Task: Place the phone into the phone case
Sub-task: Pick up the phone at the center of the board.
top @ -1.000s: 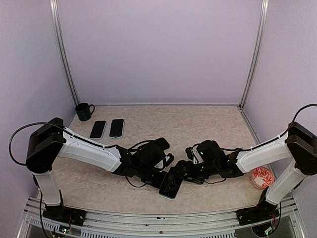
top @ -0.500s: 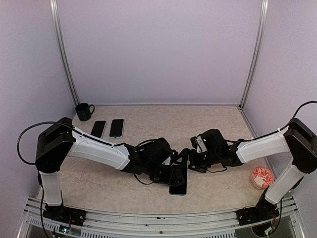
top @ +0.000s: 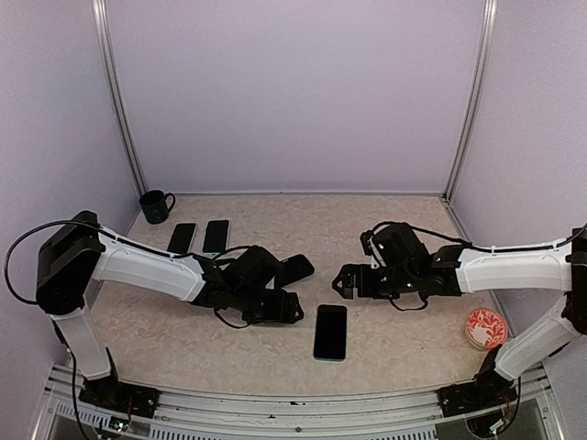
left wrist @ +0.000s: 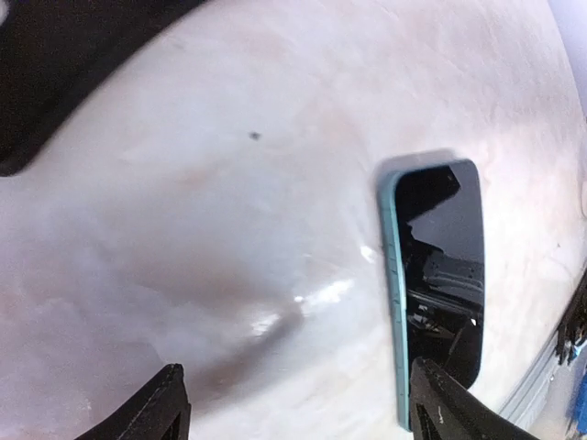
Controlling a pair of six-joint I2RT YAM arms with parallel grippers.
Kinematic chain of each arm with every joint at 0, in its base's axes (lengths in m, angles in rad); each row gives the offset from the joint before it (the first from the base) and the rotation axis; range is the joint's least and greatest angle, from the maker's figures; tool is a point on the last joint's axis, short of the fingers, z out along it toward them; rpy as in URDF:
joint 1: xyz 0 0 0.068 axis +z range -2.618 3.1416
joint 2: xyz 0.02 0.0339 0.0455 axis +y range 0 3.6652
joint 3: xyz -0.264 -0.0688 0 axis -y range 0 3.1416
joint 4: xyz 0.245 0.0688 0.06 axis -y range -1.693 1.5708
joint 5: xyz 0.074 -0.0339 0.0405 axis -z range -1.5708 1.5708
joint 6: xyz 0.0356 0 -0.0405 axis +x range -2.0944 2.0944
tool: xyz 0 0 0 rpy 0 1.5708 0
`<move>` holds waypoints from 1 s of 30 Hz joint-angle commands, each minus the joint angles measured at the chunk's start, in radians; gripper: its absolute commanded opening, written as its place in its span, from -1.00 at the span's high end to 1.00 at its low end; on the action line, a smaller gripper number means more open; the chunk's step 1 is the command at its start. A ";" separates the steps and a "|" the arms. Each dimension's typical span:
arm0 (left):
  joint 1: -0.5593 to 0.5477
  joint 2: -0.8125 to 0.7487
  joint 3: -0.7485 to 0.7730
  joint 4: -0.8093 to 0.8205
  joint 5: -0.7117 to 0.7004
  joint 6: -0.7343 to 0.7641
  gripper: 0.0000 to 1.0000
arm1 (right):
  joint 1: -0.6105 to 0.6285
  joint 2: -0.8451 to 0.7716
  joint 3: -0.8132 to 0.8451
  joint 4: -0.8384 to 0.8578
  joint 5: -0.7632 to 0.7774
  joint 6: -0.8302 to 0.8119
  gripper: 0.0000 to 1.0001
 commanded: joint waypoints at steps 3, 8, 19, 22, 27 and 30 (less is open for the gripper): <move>0.039 -0.143 -0.031 -0.096 -0.181 0.038 -0.63 | 0.163 0.140 0.068 -0.154 0.225 0.053 -0.99; 0.058 -0.215 -0.056 -0.135 -0.251 0.045 -0.64 | 0.275 0.251 0.142 -0.197 0.325 0.160 -0.99; 0.079 -0.310 -0.110 -0.133 -0.287 0.034 -0.65 | 0.371 0.398 0.279 -0.318 0.421 0.319 -0.99; 0.084 -0.326 -0.113 -0.131 -0.296 0.033 -0.65 | 0.384 0.434 0.311 -0.360 0.433 0.353 -0.99; 0.085 -0.339 -0.116 -0.131 -0.302 0.033 -0.66 | 0.396 0.456 0.321 -0.353 0.428 0.387 -0.99; 0.086 -0.342 -0.116 -0.130 -0.303 0.034 -0.66 | 0.401 0.460 0.321 -0.380 0.443 0.427 -0.99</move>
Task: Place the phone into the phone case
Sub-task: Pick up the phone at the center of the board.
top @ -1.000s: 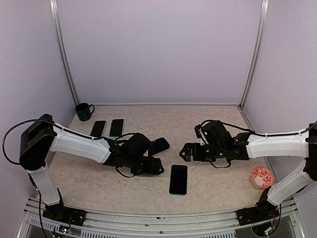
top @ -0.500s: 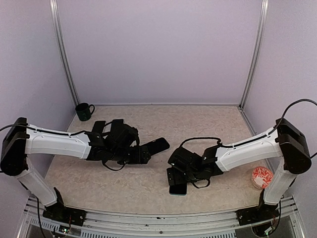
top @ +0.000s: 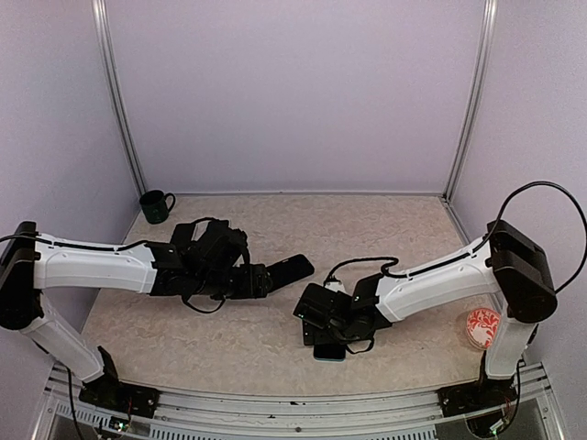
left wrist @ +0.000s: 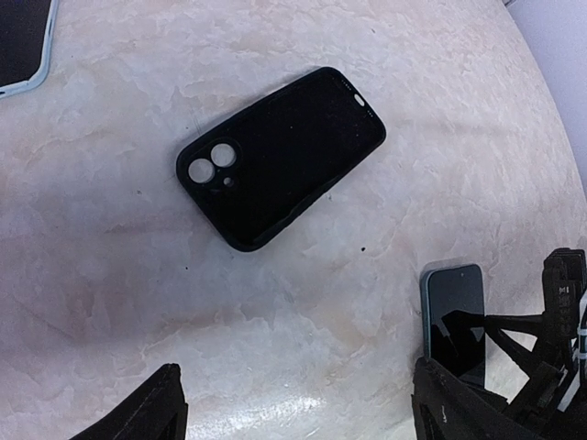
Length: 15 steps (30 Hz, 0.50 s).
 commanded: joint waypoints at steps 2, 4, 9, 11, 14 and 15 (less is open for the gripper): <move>0.008 -0.022 -0.012 -0.008 -0.024 0.011 -0.66 | 0.016 0.031 0.029 -0.080 0.034 0.088 -0.99; 0.010 -0.022 -0.012 -0.004 -0.025 0.011 -0.66 | 0.018 0.053 0.043 -0.092 0.023 0.089 -0.99; 0.012 -0.009 -0.008 -0.003 -0.021 0.005 -0.66 | 0.021 0.084 0.050 -0.054 -0.007 0.059 -0.88; 0.013 -0.006 -0.008 -0.003 -0.020 0.004 -0.66 | 0.021 0.085 0.053 -0.047 -0.004 0.045 -0.78; 0.014 -0.006 -0.005 -0.006 -0.025 0.004 -0.66 | 0.021 0.087 0.062 -0.052 0.010 0.028 -0.70; 0.015 -0.005 -0.006 -0.007 -0.026 0.004 -0.66 | 0.021 0.090 0.063 -0.052 0.013 0.024 -0.68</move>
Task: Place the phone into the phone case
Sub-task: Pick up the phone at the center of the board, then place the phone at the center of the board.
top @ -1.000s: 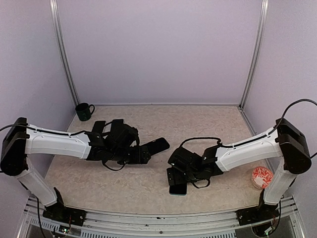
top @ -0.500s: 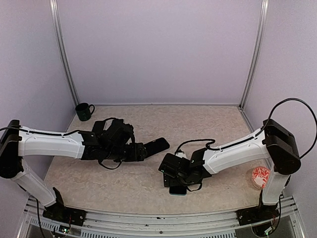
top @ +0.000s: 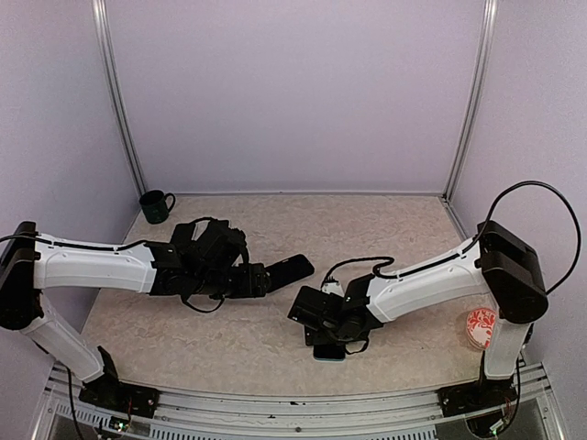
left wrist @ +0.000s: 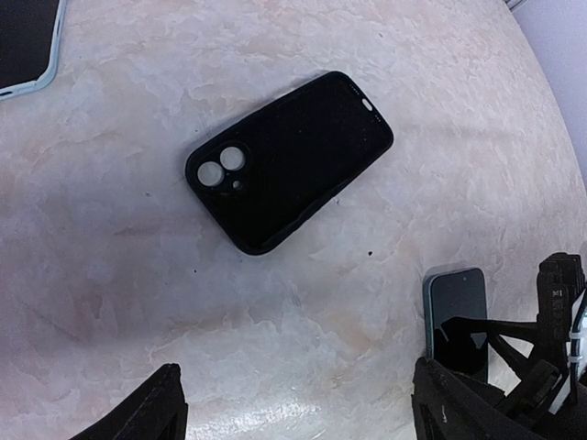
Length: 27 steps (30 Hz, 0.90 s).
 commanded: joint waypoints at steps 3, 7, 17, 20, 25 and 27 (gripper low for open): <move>0.011 -0.003 0.001 -0.007 -0.018 0.004 -0.66 | 0.014 0.045 0.020 0.013 -0.005 -0.038 -0.59; 0.011 -0.001 0.005 -0.010 -0.015 0.005 -0.66 | 0.004 0.052 0.029 0.059 0.018 -0.167 -0.54; 0.011 -0.016 -0.012 -0.019 -0.014 0.011 -0.68 | -0.118 0.015 -0.047 0.398 -0.215 -0.717 -0.54; 0.013 -0.031 -0.028 -0.017 -0.011 0.010 -0.70 | -0.139 -0.017 -0.087 0.505 -0.290 -0.843 -0.49; 0.022 -0.058 -0.080 0.018 0.038 0.018 -0.75 | -0.141 -0.035 -0.109 0.609 -0.350 -1.016 -0.47; 0.034 -0.065 -0.106 0.036 0.064 0.017 -0.75 | -0.142 -0.033 -0.119 0.635 -0.359 -1.061 -0.46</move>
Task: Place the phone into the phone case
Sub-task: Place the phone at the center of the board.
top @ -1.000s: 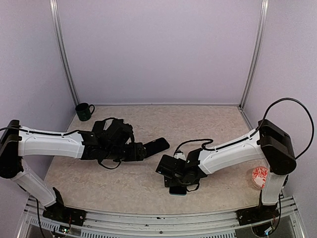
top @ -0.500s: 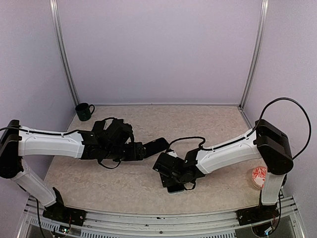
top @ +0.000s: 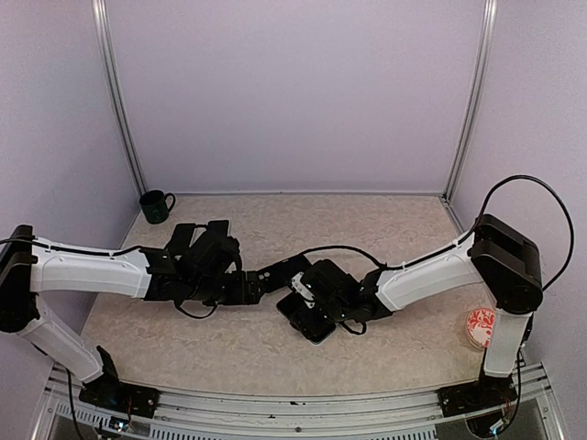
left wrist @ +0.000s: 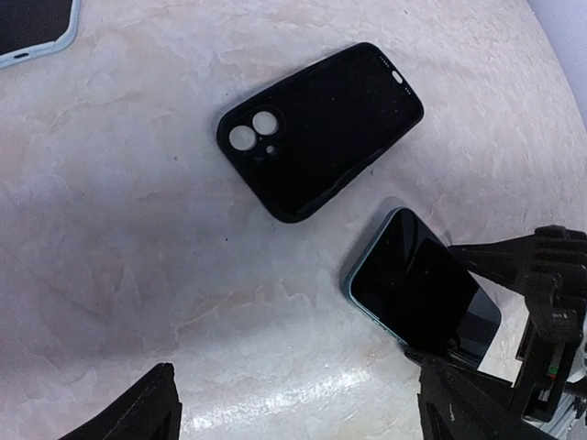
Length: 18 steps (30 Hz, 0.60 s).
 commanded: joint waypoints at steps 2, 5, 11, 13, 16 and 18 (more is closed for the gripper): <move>0.032 -0.041 -0.069 0.062 0.075 0.016 -0.75 | 0.001 -0.032 -0.025 0.149 -0.075 -0.215 -0.46; 0.046 -0.052 -0.107 0.112 0.130 0.021 -0.75 | -0.003 -0.040 -0.052 0.188 -0.078 -0.257 -0.46; 0.059 -0.037 -0.156 0.212 0.255 0.043 -0.75 | -0.003 -0.101 -0.122 0.297 -0.117 -0.334 -0.45; 0.060 -0.027 -0.168 0.257 0.299 0.046 -0.74 | -0.003 -0.119 -0.138 0.323 -0.131 -0.351 -0.45; 0.064 -0.001 -0.180 0.302 0.344 0.042 -0.73 | -0.003 -0.129 -0.144 0.338 -0.140 -0.371 -0.43; 0.066 0.019 -0.181 0.318 0.357 0.037 -0.72 | -0.003 -0.129 -0.144 0.344 -0.142 -0.377 -0.44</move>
